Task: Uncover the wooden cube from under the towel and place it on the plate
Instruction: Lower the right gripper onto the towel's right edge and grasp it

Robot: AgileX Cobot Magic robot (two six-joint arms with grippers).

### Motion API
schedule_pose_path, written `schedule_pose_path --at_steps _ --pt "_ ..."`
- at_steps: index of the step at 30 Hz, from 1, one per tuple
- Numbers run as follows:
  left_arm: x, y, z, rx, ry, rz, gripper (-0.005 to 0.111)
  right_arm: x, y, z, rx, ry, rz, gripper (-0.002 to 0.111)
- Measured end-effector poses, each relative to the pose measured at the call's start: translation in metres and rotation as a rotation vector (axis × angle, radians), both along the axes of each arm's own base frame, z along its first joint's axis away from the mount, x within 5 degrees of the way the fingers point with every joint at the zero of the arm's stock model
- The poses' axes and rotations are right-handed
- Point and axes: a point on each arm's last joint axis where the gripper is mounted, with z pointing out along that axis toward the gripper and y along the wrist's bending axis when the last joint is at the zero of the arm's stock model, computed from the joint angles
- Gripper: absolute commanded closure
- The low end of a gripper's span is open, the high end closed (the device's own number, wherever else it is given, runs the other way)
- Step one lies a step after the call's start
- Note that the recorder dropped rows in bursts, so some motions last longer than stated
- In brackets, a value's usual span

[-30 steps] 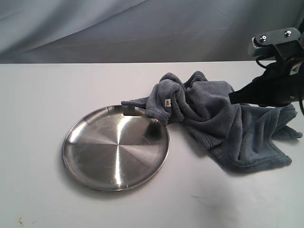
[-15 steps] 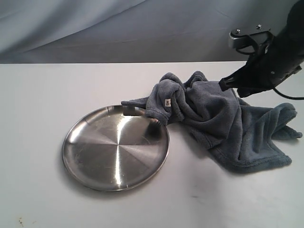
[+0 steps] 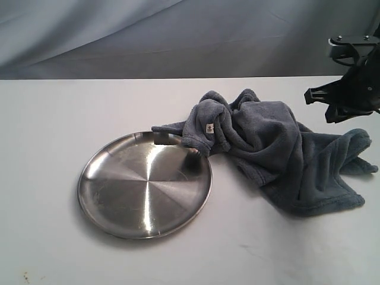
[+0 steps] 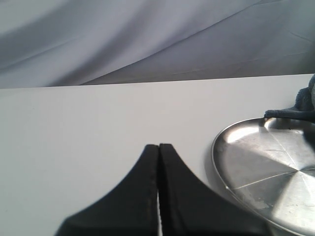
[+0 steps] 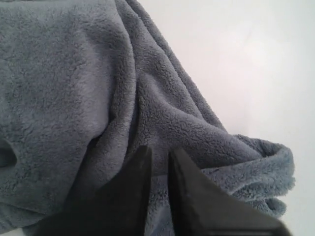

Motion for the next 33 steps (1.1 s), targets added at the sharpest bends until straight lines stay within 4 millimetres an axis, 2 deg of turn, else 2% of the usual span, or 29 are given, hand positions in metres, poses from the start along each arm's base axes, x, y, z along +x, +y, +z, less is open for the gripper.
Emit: schedule_pose_path --at_steps 4,7,14,21,26,33 --pt "0.0 0.0 0.0 0.0 0.0 0.0 0.107 0.005 0.0 -0.009 0.002 -0.006 -0.003 0.06" --pt "0.0 0.0 0.0 0.0 0.0 0.0 0.107 0.009 0.0 -0.017 0.001 -0.006 -0.004 0.054" --pt "0.0 0.0 0.0 0.0 0.0 0.0 0.107 0.015 0.0 -0.046 -0.002 0.056 -0.006 0.047" --pt "0.0 0.0 0.0 0.0 0.0 0.0 0.107 0.018 0.0 -0.072 -0.005 0.114 -0.003 0.047" --pt "0.0 0.0 0.0 0.0 0.0 0.0 0.107 0.019 0.0 -0.085 -0.006 0.141 -0.003 0.056" --pt "0.0 0.0 0.0 0.0 0.0 0.0 0.107 0.019 0.0 -0.088 -0.008 0.149 0.001 0.09"
